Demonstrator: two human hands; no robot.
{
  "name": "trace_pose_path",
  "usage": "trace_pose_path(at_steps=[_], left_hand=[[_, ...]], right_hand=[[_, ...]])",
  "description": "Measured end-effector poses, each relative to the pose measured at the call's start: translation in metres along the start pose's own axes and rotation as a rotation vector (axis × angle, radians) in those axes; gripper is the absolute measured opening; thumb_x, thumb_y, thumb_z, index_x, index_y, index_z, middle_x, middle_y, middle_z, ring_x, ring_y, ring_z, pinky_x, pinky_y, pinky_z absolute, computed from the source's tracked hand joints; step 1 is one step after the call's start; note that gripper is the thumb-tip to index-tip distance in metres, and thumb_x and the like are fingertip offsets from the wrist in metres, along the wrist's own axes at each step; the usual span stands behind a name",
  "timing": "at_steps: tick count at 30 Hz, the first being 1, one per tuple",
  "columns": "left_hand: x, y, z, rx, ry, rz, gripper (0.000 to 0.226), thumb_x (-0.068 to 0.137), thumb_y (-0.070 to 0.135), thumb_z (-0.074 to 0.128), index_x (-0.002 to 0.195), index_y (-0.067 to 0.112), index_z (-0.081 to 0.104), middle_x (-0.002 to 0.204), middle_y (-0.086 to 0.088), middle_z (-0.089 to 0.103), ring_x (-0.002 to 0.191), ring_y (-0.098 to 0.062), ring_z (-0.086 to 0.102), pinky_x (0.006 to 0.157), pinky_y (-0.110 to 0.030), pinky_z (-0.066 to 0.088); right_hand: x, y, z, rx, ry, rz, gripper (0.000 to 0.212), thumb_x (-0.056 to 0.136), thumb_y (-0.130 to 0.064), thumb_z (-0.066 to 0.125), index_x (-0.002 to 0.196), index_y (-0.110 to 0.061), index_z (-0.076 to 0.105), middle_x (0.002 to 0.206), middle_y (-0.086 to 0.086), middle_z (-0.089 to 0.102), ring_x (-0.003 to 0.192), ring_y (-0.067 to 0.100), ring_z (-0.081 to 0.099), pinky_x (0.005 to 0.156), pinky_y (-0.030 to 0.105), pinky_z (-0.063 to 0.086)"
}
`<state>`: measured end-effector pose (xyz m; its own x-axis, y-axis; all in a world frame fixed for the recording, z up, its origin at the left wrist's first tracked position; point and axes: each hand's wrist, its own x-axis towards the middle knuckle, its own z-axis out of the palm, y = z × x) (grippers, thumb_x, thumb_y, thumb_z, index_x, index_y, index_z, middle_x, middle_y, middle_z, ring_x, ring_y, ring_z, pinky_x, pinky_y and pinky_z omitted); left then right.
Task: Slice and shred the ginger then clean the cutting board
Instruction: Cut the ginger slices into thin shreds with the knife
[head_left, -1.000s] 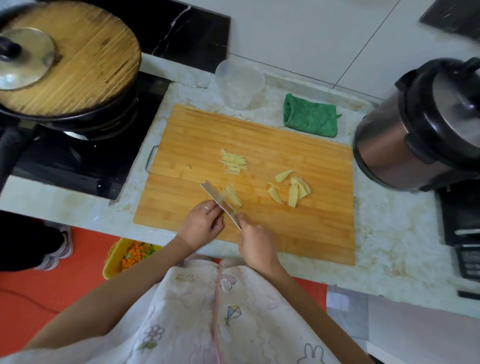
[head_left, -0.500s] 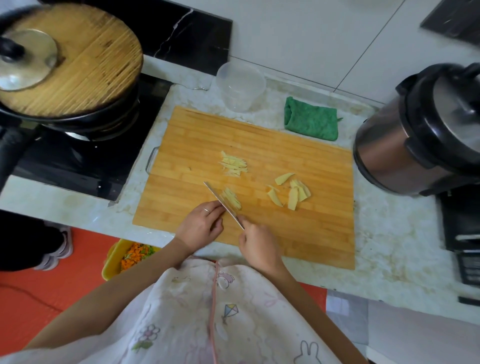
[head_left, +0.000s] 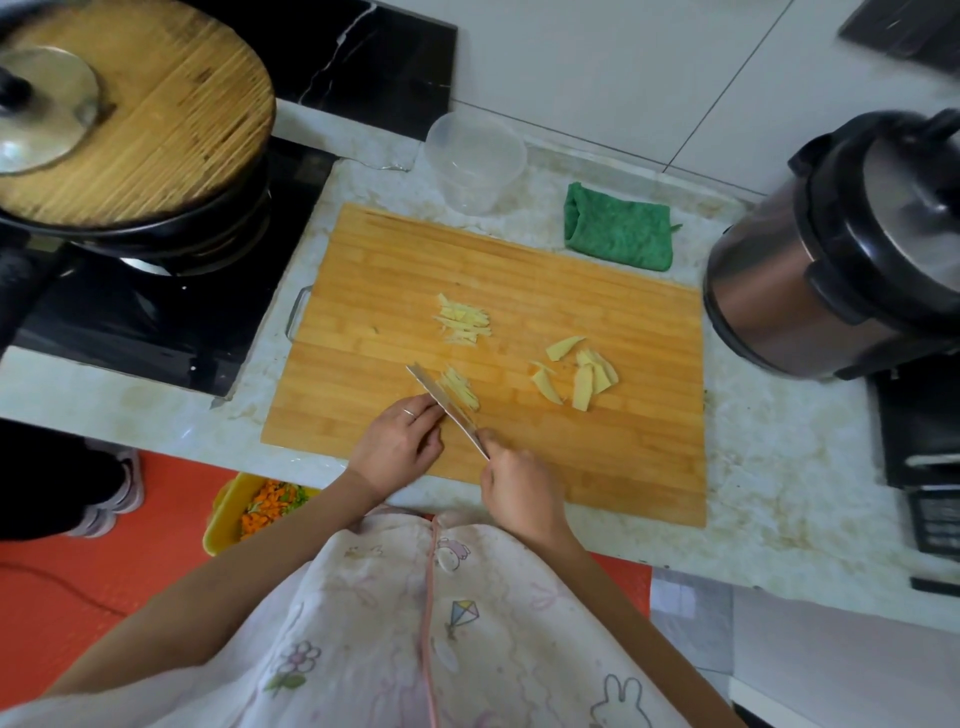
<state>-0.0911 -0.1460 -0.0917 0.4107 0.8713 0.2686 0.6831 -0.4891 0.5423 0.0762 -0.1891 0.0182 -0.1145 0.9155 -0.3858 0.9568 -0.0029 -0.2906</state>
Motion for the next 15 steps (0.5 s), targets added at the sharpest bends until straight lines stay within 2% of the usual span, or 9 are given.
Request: trace_pose_path(at_steps=[15], left_hand=[[0.0015,0.002,0.0009,0.023,0.01,-0.019,0.037,0.084,0.015,0.046,0.109,-0.002,0.067,0.108,-0.016,0.066,0.099,-0.024,0.055,0.087,-0.031,0.045]], right_hand=[[0.0092,0.0016,0.0018,0.073,-0.034,0.026,0.052,0.093,-0.009,0.04,0.143,-0.023,0.039,0.099,0.012,0.067,0.09,0.031,0.063,0.059,0.028,0.034]])
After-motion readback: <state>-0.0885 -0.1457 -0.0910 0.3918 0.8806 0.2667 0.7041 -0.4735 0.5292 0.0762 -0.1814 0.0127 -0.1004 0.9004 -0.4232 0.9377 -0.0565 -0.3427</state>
